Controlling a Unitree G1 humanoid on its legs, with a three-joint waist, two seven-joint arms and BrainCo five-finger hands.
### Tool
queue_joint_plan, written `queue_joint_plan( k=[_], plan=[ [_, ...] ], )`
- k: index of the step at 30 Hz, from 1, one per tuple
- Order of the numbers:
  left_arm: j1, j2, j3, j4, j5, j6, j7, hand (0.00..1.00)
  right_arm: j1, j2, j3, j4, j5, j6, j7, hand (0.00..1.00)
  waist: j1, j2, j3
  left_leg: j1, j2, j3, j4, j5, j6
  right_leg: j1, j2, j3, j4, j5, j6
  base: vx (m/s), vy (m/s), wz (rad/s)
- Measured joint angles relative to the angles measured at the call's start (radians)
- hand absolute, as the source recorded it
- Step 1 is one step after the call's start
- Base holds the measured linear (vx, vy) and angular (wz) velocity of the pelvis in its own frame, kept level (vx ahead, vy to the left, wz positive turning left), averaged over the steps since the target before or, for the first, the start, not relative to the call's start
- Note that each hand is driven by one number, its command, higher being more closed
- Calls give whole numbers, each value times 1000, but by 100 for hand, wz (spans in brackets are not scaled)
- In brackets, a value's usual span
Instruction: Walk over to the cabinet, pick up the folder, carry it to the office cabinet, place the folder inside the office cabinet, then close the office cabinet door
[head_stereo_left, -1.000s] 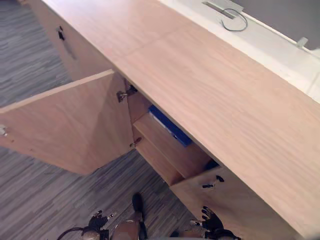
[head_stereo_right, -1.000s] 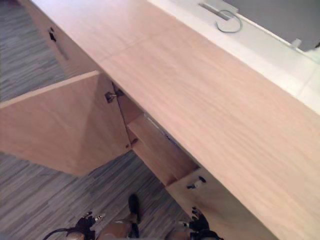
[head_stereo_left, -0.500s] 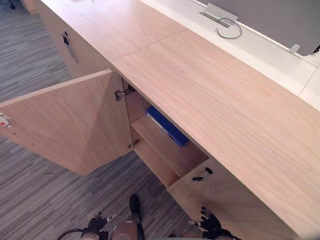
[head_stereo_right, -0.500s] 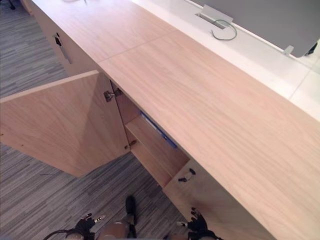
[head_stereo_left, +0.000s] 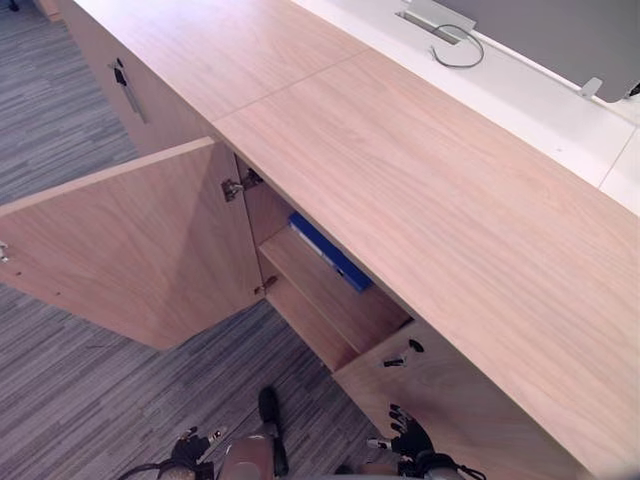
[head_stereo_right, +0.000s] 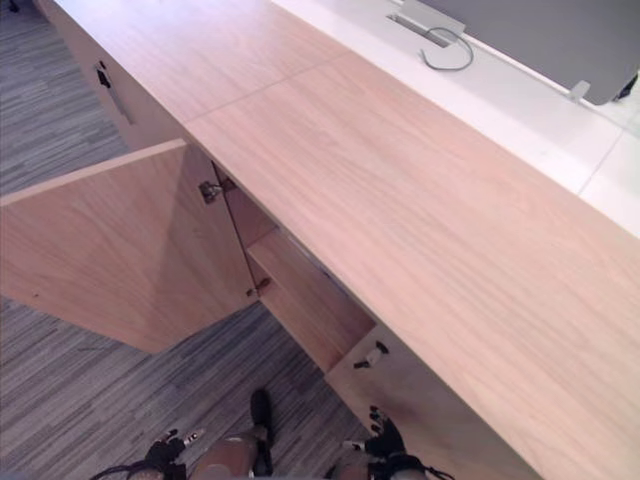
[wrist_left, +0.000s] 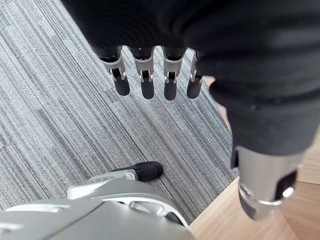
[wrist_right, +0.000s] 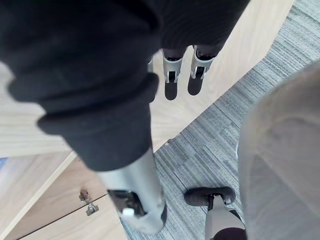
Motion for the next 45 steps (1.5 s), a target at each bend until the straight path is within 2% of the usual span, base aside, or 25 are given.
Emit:
queue_joint_plan(
  k=[4,5,6,8,12,14,15,16,17,18,20,21,22,23,24,25,26,28,30,32,35,39,42,44,45],
  plan=[
    [7,-4,9,0,-1,1,0,0,2,0,3,0,0,0,-1,0,-3,1,2,-23,7,29,17,-16,5,0,-2,-17,4,0,0,-3,-12,8],
    [3,1,12,1,0,2,0,0,8,0,1,1,0,-1,-1,0,-9,-3,4,-39,35,160,66,-77,3,-1,-5,-36,3,1,0,24,-16,58],
    [-4,2,12,0,-1,2,1,0,10,-4,-29,31,0,-4,-7,0,-19,1,5,-46,88,326,141,-139,17,5,-22,-78,5,5,1,39,6,61],
    [-2,-2,8,1,-1,2,3,0,-25,-19,-73,123,9,-5,-17,0,-18,18,4,-44,131,414,177,-119,34,9,-24,-101,19,4,1,79,43,51],
    [2,-2,-14,2,0,-1,11,0,-121,-60,-123,287,21,-14,-53,0,-22,33,9,-26,113,359,146,-75,47,-1,-21,-130,53,-8,-14,23,100,42],
    [2,-1,-18,3,0,-1,12,0,-136,-71,-127,319,43,-26,-59,0,-33,40,6,-34,97,324,142,-52,37,4,-22,-154,20,-1,-9,-119,25,50],
    [-3,-8,-23,4,0,-2,12,0,-148,-83,-136,350,46,-26,-62,0,-43,48,-5,-53,105,305,160,-71,27,-3,-32,-195,19,11,1,-56,-31,32],
    [-5,-14,-14,5,0,-1,14,0,-156,-86,-147,367,46,-29,-63,0,-45,57,-4,-65,140,318,246,-129,27,-7,-33,-204,27,11,1,-21,-55,11],
    [3,-21,-5,16,0,0,19,0,-156,-94,-164,376,47,-33,-69,0,-49,76,-3,-64,211,339,370,-212,4,-7,-35,-213,45,12,0,89,-81,-14],
    [13,-31,1,34,1,-1,26,0,-157,-118,-187,396,59,-36,-73,0,-62,109,-9,-50,317,325,468,-247,-28,-22,-50,-222,102,11,0,111,-45,-6],
    [20,-36,-2,42,1,-1,29,0,-155,-134,-202,399,75,-35,-73,0,-82,131,-19,-37,363,288,441,-209,-31,-58,-99,-237,180,6,-8,100,69,27],
    [20,-45,-10,39,1,-5,30,0,-148,-143,-209,406,85,-35,-74,0,-86,140,-24,-15,368,259,346,-55,10,-81,-147,-247,255,5,-8,74,138,52],
    [15,-48,-17,35,2,-11,31,0,-150,-152,-220,415,85,-35,-75,0,-88,147,-28,-1,328,202,287,-28,-30,-126,-203,-250,367,7,-12,41,187,55],
    [5,-59,-17,29,3,-11,31,0,-159,-155,-231,423,86,-39,-73,0,-89,167,-34,2,315,182,232,-24,-43,-189,-225,-245,391,-38,15,-109,203,41],
    [7,-49,-10,28,8,-13,30,0,-177,-139,-227,433,84,-38,-71,0,-87,134,-36,11,262,173,153,-9,-88,-218,-237,-232,217,92,14,-151,245,60],
    [-9,-48,-19,40,16,-14,28,0,-183,-134,-243,442,85,-37,-72,0,-98,141,-34,21,251,150,101,-44,-137,-221,-251,-249,237,90,40,-124,221,42],
    [-14,-48,-20,43,21,-14,27,0,-190,-133,-244,446,84,-34,-75,0,-97,142,-35,32,241,156,77,-61,-165,-229,-260,-243,244,92,42,-4,234,29],
    [-27,-38,-29,43,47,-11,26,0,-196,-124,-238,451,84,-34,-76,0,-97,107,-34,64,166,188,6,-27,-145,-242,-313,-234,229,125,60,26,266,-3],
    [-27,-38,-49,43,50,-12,26,0,-195,-119,-234,451,84,-29,-76,0,-101,98,-54,69,120,197,-51,-13,-126,-246,-322,-232,178,163,67,40,210,-1],
    [-28,-36,-55,43,47,-15,29,0,-194,-119,-232,453,85,-25,-76,0,-99,96,-59,81,107,211,-76,-7,-122,-242,-317,-228,146,190,73,55,135,-14],
    [-24,-38,-46,44,47,-13,31,0,-194,-119,-229,454,85,-23,-76,0,-99,100,-65,95,117,220,-77,-7,-123,-232,-302,-221,131,195,82,26,-14,-15],
    [-19,-54,-24,45,39,-15,32,0,-195,-123,-191,474,94,-23,-78,0,-99,101,-81,114,164,222,-78,6,-144,-208,-242,-224,104,195,82,-9,-82,-11],
    [-18,-74,-15,45,17,-20,31,0,-195,-131,-193,486,125,-23,-80,0,-99,104,-91,114,174,220,-79,11,-150,-206,-231,-229,98,195,82,-36,-57,-3],
    [-11,-78,38,42,-1,-22,27,0,-195,-131,-205,496,131,-23,-81,0,-97,105,-93,113,173,218,-79,12,-150,-205,-232,-231,98,194,82,-37,-17,3],
    [-4,-66,108,40,-35,-23,10,0,-196,-132,-209,505,146,-27,-80,0,-95,106,-95,112,172,214,-79,14,-150,-204,-233,-235,98,194,82,-42,-9,8]
  ],
)
